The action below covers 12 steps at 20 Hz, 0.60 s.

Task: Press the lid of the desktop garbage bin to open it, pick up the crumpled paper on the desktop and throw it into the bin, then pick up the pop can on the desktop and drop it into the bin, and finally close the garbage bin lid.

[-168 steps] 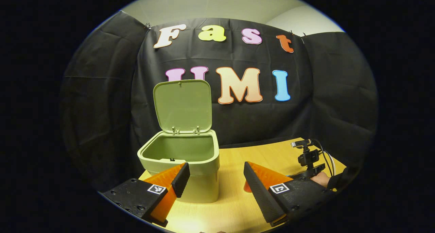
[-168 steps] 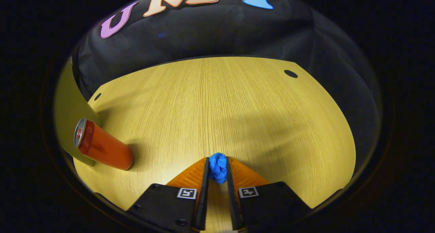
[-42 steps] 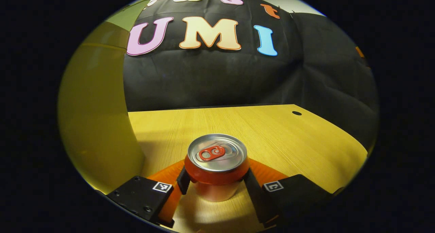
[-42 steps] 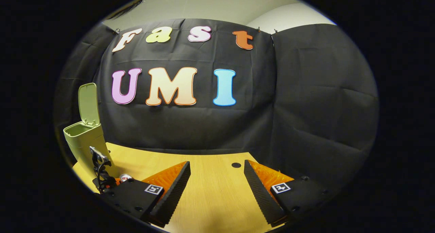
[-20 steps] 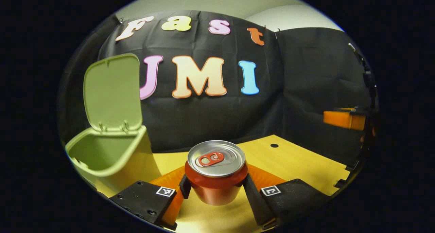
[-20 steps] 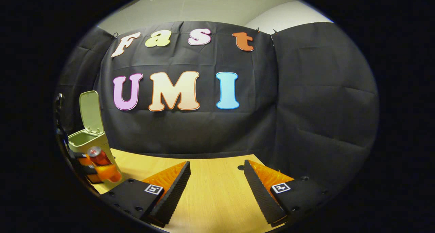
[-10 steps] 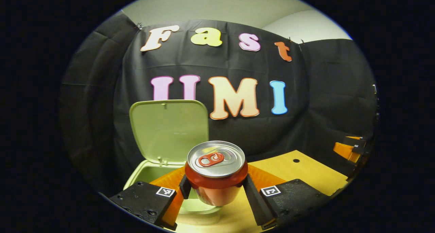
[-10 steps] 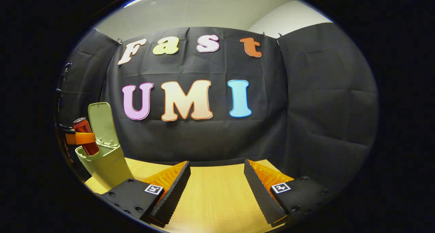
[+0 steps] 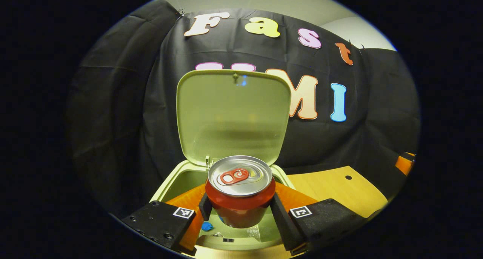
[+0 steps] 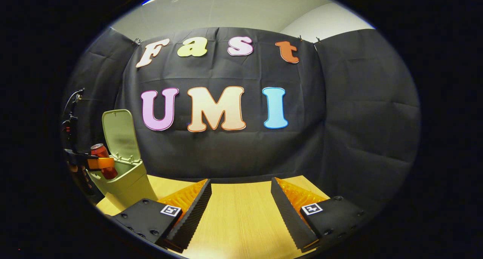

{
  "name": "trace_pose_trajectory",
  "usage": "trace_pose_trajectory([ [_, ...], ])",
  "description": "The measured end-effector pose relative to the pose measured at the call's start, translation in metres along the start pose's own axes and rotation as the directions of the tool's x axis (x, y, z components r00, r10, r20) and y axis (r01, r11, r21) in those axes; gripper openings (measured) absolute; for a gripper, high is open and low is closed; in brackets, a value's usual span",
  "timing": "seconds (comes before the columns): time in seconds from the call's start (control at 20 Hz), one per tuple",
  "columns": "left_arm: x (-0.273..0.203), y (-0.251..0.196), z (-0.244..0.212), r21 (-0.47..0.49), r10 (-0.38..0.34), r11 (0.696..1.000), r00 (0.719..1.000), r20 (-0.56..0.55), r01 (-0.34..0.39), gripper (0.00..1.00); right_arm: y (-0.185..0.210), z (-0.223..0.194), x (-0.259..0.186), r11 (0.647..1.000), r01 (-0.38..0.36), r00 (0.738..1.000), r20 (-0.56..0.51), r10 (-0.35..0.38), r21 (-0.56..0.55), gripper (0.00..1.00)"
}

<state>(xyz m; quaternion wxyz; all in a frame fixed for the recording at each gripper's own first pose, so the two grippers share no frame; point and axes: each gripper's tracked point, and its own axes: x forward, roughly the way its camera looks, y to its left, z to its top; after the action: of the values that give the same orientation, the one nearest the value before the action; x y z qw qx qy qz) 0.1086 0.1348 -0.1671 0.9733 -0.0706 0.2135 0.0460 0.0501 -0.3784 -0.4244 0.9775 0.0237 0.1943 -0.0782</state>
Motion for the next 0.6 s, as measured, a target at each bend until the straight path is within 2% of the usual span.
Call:
trace_pose_trajectory([
  [0.25, 0.011, 0.0, -0.02, -0.01, -0.005, 1.0, 0.999, -0.042, 0.005, 0.77, 0.001, -0.007, -0.006, 1.0, 0.019, 1.0, -0.017, -0.019, 0.001, 0.99],
  [0.6, 0.013, 0.005, -0.022, 0.032, 0.008, 0.999, 0.999, -0.04, -0.006, 0.8, 0.0, -0.018, -0.011, 1.0, 0.022, 0.999, -0.046, -0.021, 0.009, 0.99],
])
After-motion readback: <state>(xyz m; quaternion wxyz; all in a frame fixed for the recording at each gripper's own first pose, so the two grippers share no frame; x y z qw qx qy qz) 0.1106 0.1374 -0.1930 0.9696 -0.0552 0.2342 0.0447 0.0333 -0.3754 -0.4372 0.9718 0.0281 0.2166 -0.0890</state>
